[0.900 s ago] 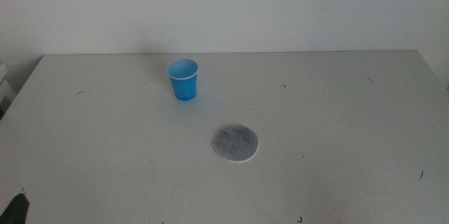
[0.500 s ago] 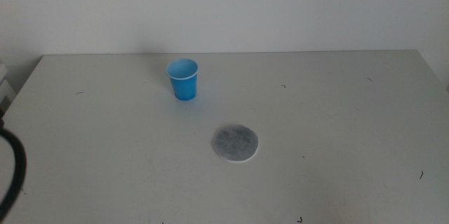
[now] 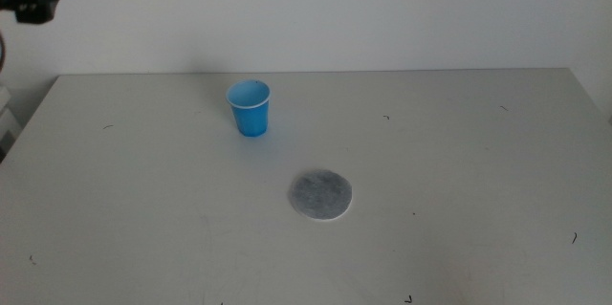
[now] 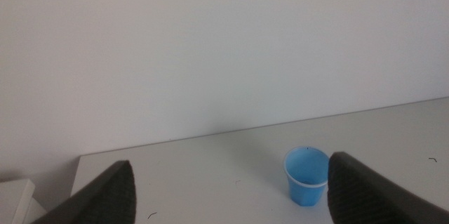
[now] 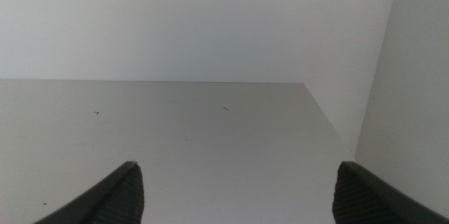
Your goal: Place an empty cup on a cup mat.
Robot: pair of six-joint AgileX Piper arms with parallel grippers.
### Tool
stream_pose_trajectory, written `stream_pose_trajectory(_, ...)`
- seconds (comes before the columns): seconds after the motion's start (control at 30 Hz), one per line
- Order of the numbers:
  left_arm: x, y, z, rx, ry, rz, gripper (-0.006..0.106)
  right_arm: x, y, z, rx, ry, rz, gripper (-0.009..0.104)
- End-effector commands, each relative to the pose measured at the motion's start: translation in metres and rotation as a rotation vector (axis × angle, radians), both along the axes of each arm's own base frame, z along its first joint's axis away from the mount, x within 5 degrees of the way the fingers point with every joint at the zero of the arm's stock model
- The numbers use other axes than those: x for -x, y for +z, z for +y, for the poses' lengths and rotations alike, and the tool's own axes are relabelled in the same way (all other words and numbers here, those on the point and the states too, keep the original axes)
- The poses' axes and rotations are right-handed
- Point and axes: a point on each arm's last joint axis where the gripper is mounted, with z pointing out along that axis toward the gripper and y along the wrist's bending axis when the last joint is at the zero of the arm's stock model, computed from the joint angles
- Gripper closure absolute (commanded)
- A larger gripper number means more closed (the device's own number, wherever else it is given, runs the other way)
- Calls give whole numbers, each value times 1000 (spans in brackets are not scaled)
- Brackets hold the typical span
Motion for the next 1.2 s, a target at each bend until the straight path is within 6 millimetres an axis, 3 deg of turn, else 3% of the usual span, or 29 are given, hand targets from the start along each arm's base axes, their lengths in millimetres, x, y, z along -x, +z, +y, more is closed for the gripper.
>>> stream_pose_trajectory(0.0,-21,25,-6,27,-1,-17,-5,2,12,0,23,4,-108,1)
stream_pose_trajectory(0.1,-54,33,-13,32,8,53,-5,2,12,0,23,4,-108,1)
stream_pose_trajectory(0.23,-97,28,-24,39,12,132,-5,2,12,0,23,4,-108,1)
stream_pose_trajectory(0.5,-168,-20,-44,74,1,292,-5,2,12,0,23,4,-108,1)
stream_pose_trajectory(0.67,-188,-53,-51,90,0,395,-5,2,12,0,23,4,-108,1)
stream_pose_trajectory(0.77,-193,-63,-52,89,0,423,-5,2,12,0,23,4,-108,1)
stream_pose_trajectory(1.17,-202,-57,-57,88,-46,377,-5,2,12,0,23,4,-108,1)
